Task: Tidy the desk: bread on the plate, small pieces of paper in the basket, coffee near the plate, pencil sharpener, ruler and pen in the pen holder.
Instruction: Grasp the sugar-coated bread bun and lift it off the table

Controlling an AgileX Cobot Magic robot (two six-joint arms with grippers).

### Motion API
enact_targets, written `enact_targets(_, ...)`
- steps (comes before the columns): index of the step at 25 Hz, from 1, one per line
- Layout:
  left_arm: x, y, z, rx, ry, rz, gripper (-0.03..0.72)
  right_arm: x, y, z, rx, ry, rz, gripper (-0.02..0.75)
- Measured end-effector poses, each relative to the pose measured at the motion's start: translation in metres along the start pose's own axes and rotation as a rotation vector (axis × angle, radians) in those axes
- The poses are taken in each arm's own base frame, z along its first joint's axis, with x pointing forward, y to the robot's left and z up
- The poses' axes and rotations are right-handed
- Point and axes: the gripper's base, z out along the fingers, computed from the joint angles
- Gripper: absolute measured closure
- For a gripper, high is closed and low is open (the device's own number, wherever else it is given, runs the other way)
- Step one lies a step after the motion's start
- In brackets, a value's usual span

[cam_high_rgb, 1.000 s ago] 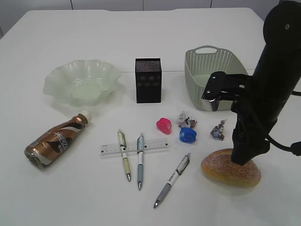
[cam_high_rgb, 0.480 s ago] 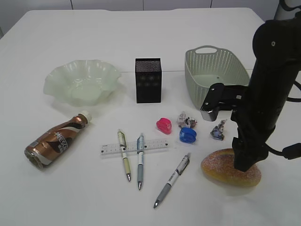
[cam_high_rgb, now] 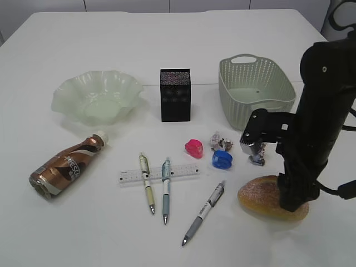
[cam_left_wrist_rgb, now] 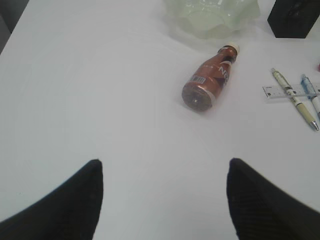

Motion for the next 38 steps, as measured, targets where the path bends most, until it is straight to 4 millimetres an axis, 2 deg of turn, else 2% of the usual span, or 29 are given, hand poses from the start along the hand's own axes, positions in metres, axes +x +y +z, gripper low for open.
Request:
enact_targets(10,0.000,0.000,0.000,0.000,0.000,0.000,0.129,-0.001,-0.003,0.006,0.056,-0.034,-0.006,0.141)
enact_targets(25,0.000,0.000,0.000,0.000,0.000,0.000,0.129,-0.003,-0.005,0.036,0.012,0.008,-0.005,0.154)
enact_targets(29,0.000,0.000,0.000,0.000,0.000,0.000,0.129,-0.003,-0.005,0.036,0.008,0.004,0.000,0.222)
enact_targets(38,0.000,0.000,0.000,0.000,0.000,0.000,0.129,-0.003,-0.005,0.036,0.006,0.004,0.032,0.464)
